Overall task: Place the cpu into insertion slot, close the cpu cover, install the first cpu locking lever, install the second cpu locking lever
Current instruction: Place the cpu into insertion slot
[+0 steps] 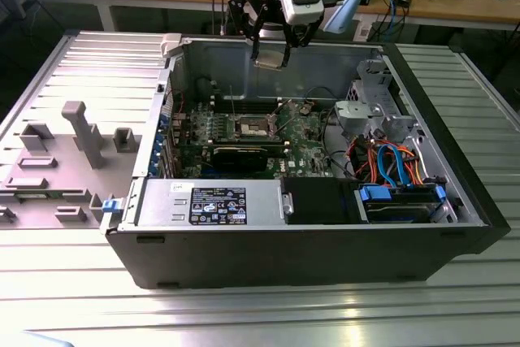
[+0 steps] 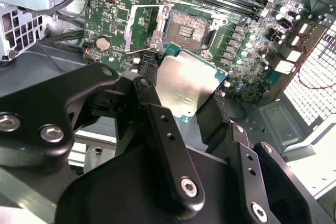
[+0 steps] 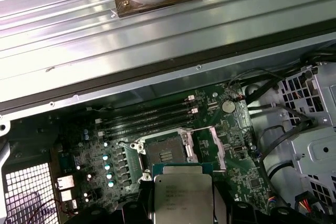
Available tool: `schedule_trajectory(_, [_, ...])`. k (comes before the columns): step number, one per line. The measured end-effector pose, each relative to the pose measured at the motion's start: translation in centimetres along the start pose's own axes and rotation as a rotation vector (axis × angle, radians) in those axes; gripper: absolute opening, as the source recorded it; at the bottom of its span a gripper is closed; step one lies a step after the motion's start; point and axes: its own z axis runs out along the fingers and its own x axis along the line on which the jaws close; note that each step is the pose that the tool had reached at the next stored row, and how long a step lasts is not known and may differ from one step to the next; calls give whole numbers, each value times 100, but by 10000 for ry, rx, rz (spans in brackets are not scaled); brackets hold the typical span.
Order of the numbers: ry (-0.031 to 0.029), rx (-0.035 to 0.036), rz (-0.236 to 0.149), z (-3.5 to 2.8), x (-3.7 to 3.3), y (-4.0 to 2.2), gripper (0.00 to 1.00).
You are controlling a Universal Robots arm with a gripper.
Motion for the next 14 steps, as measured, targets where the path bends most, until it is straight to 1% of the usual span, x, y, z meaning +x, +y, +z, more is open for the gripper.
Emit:
schedule_trajectory(4, [-24,-4,274,0,0,-1,54])
schedule_trajectory(7, [-56,-14,625,5,-1,-7,54])
schedule_trajectory(11, [-73,-13,820,6,-4,-16,54])
schedule_trajectory(14, [-94,-18,1058,9,-4,-17,54])
